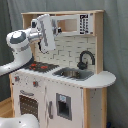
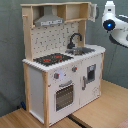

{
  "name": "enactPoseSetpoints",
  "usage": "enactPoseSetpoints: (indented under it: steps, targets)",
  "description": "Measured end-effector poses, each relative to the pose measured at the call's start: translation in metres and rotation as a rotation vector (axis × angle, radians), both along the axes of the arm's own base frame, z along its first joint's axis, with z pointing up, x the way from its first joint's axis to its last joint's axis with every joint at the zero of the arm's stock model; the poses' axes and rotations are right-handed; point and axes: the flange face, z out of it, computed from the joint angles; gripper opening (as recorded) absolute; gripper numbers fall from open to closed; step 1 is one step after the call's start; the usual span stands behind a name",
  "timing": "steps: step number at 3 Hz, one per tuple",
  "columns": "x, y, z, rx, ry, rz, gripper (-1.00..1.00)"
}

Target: Play with the kitchen

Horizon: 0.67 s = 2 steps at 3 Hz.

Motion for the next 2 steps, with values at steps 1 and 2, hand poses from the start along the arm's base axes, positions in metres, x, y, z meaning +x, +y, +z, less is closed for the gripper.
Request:
enactPoseSetpoints:
  steps: [1, 2]
  targets:
    - [0.024, 0.019, 0.0, -0.018, 0.033, 0.059, -1.0]
    - [0.045, 0.047, -0.008, -0.04, 0.078, 0.124, -1.0]
